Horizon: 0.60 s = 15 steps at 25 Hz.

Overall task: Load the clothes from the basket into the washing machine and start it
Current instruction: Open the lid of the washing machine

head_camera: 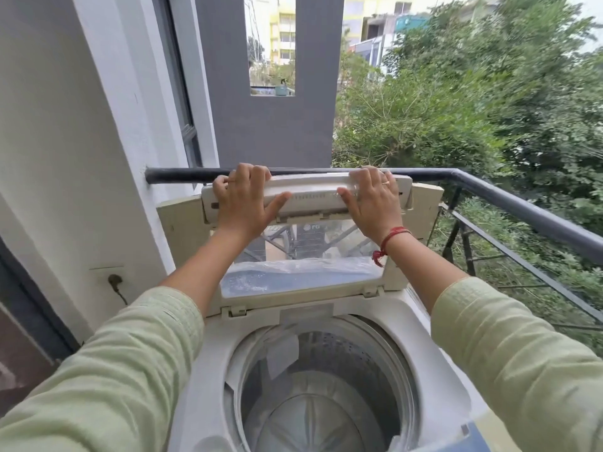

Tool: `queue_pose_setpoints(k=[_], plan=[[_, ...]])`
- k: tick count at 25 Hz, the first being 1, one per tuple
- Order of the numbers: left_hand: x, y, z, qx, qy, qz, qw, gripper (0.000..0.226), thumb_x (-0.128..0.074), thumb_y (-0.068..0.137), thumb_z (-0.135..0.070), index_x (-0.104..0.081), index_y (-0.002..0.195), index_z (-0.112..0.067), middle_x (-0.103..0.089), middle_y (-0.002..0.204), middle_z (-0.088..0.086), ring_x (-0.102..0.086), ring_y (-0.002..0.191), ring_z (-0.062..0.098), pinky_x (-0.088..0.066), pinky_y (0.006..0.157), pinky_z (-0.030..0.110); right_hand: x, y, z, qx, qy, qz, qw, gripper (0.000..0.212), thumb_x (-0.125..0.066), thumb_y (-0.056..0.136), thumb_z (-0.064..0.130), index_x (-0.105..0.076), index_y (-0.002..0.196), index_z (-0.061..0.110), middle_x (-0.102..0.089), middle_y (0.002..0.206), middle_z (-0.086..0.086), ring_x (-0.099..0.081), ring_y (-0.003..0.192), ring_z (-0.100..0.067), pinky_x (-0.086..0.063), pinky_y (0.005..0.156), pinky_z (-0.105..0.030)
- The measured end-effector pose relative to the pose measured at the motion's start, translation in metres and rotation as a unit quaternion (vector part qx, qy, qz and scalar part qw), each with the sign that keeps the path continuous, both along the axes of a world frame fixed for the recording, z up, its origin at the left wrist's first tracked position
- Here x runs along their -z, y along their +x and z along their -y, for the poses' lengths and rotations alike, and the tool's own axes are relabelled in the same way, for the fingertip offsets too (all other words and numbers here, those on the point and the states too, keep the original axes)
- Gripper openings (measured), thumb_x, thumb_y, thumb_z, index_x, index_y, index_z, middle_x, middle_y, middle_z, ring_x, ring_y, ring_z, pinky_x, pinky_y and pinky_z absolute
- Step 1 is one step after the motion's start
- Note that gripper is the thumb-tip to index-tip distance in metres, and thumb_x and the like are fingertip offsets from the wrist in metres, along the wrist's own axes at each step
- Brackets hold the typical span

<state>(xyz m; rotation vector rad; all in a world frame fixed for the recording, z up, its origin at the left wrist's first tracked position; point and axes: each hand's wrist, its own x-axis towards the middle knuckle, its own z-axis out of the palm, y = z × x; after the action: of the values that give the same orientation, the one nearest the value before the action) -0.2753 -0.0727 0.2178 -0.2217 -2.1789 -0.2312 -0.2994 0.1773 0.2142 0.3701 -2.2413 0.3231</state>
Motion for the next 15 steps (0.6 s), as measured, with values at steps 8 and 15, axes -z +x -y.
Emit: queue_pose_setpoints(k=[8, 15], plan=[[0.004, -0.033, 0.017, -0.031, -0.078, 0.154, 0.984, 0.077, -0.040, 0.085, -0.066, -0.019, 0.144, -0.021, -0.021, 0.150, 0.005, -0.010, 0.144, 0.025, 0.011, 0.111, 0.055, -0.008, -0.045, 0.015, 0.020, 0.010, 0.168, 0.985, 0.058, -0.022, 0.096, 0.056, -0.030, 0.142, 0.021, -0.029, 0.152, -0.003, -0.015, 0.145, -0.023, -0.019, 0.116, -0.048], [-0.004, -0.034, 0.020, -0.058, -0.092, 0.290, 0.951, 0.087, -0.025, 0.086, -0.071, 0.017, 0.147, -0.025, 0.026, 0.155, -0.001, 0.028, 0.140, 0.020, 0.019, 0.111, 0.054, -0.007, -0.044, 0.021, 0.024, -0.009, 0.251, 0.968, 0.066, -0.019, 0.092, 0.064, -0.008, 0.149, 0.033, 0.002, 0.160, 0.002, 0.008, 0.147, -0.019, -0.017, 0.116, -0.052]])
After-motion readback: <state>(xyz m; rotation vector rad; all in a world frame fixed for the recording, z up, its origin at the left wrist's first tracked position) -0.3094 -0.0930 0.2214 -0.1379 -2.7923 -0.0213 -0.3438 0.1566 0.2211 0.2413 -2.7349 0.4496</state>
